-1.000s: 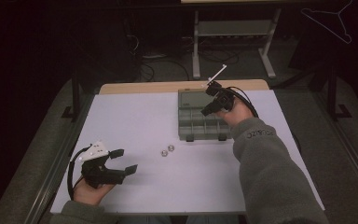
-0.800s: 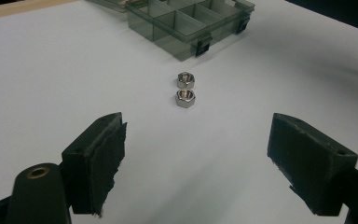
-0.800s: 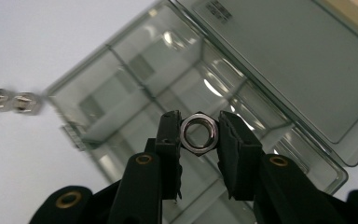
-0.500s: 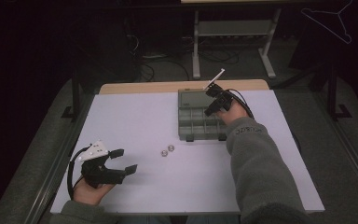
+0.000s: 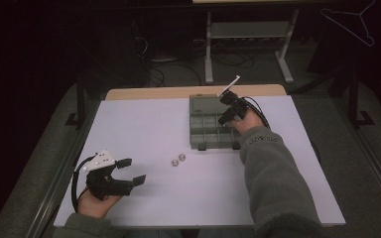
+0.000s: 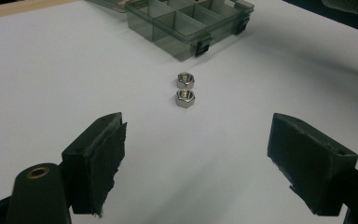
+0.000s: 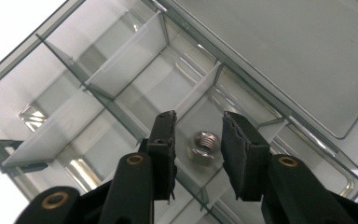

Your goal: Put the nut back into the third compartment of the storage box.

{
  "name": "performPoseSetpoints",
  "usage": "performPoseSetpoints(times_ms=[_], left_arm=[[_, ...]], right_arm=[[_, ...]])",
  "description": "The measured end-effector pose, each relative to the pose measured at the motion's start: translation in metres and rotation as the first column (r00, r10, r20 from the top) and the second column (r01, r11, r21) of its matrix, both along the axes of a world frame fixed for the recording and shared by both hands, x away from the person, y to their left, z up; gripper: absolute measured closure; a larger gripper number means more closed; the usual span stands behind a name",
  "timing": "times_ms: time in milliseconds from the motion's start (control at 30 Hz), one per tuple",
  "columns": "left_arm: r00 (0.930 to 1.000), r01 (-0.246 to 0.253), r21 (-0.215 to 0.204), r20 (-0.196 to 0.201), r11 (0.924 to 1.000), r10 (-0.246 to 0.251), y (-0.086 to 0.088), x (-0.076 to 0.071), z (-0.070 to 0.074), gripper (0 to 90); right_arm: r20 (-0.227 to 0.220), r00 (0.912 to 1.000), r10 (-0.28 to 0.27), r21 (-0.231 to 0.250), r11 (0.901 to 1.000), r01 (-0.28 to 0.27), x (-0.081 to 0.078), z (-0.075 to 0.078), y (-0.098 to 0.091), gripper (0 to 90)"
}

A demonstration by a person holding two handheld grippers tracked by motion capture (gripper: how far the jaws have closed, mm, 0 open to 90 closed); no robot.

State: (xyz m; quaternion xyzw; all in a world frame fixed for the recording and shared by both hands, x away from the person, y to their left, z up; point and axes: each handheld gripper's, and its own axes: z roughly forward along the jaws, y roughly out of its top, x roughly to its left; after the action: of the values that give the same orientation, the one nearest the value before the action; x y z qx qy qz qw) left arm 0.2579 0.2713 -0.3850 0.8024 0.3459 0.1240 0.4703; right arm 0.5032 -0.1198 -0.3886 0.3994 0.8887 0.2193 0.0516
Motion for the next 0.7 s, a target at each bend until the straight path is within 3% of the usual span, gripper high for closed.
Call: performPoseSetpoints(times_ms=[133, 300, 333, 467, 700], left_arm=[[1.0, -0.003, -0.004, -0.001, 1.0, 0.003, -0.001, 0.0, 0.0, 18.2], [1.0, -0.003, -0.001, 0.002, 1.0, 0.003, -0.001, -0.001, 0.0, 18.2], [1.0, -0.004, -0.002, 0.0, 1.0, 0.004, -0.002, -0.001, 0.0, 18.2], [1.0, -0.002, 0.005, -0.001, 1.0, 0.002, -0.001, -0.001, 0.0, 18.2], [1.0, -0.001, 0.007, -0.001, 1.0, 0.001, -0.001, 0.0, 0.0, 18.2]], right_arm=[[0.006, 0.9999, 0.014, 0.027, 0.9995, -0.015, -0.009, 0.009, -0.002, 62.8], [0.045, 0.9951, 0.088, 0.077, 0.9929, -0.091, -0.031, 0.028, 0.007, 61.1], [0.06, 0.9899, 0.129, 0.085, 0.9875, -0.133, -0.043, 0.033, 0.014, 60.3], [0.074, 0.9798, 0.186, 0.082, 0.978, -0.192, -0.058, 0.035, 0.027, 59.8], [0.089, 0.9472, 0.308, 0.093, 0.9443, -0.316, -0.084, 0.028, 0.057, 58.9]])
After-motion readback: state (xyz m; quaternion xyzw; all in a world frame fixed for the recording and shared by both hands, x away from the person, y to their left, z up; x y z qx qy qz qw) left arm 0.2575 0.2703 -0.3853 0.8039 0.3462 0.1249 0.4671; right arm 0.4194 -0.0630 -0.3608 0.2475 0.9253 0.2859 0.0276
